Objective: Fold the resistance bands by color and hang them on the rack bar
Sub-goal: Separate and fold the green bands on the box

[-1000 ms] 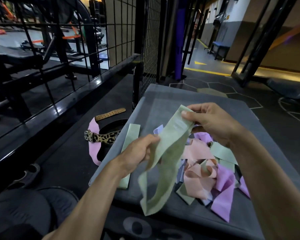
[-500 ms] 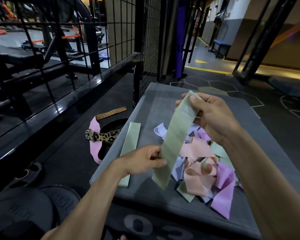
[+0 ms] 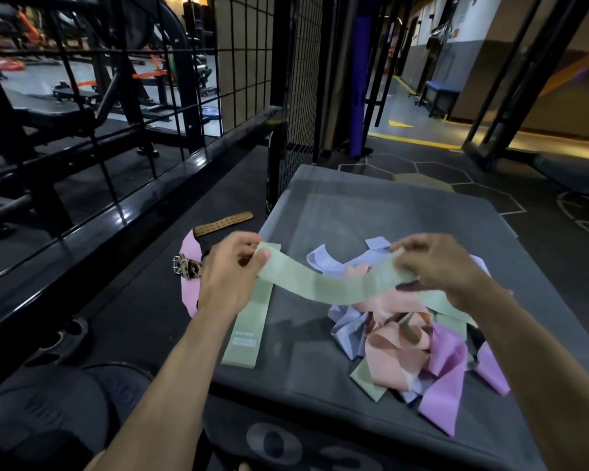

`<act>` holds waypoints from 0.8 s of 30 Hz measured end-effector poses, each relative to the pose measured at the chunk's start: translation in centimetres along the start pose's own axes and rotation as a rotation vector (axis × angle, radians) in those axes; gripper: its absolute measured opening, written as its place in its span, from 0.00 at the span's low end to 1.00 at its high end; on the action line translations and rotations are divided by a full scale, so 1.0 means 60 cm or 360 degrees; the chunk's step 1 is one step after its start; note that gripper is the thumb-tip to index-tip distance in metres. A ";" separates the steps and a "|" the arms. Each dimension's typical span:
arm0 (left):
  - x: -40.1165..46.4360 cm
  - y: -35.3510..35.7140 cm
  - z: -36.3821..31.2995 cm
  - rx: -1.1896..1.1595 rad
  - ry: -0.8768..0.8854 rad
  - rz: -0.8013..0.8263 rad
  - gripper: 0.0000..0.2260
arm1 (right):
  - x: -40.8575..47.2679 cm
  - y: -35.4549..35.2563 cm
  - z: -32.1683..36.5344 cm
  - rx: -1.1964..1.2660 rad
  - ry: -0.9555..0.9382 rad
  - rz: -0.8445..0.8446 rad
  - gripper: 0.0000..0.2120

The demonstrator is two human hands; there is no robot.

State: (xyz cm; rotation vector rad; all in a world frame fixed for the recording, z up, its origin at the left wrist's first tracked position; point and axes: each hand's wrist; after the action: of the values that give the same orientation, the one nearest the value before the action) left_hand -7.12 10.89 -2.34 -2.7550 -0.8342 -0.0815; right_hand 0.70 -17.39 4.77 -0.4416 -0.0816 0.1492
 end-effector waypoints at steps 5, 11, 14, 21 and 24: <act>-0.017 -0.008 -0.048 -0.0303 0.0260 0.0131 0.05 | -0.029 0.037 -0.012 -0.0897 0.0190 0.0812 0.12; -0.034 -0.004 -0.069 -0.0449 0.0422 0.0491 0.05 | -0.046 0.085 0.026 -0.0548 -0.0451 0.0847 0.14; -0.038 -0.001 -0.072 -0.0467 0.0465 0.0545 0.05 | -0.056 0.116 0.062 0.0067 -0.0699 0.0757 0.10; -0.024 -0.011 -0.053 -0.0299 0.0277 0.0716 0.19 | -0.050 0.133 0.103 0.0497 -0.0859 0.0308 0.03; -0.026 -0.001 -0.036 -0.0020 0.0102 0.1046 0.16 | -0.046 0.126 0.125 0.0550 -0.0914 0.0149 0.03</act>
State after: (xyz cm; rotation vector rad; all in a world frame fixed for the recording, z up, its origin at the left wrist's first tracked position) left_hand -8.39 9.54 -0.42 -2.8666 0.1118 -0.0464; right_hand -3.80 -7.93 8.14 -0.0460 -0.5909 0.3731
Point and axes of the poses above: each hand's wrist, its own x-axis towards the middle knuckle, its own y-axis out of the palm, z = x × y, and after that the axes turned 7 degrees about -y, right-handed
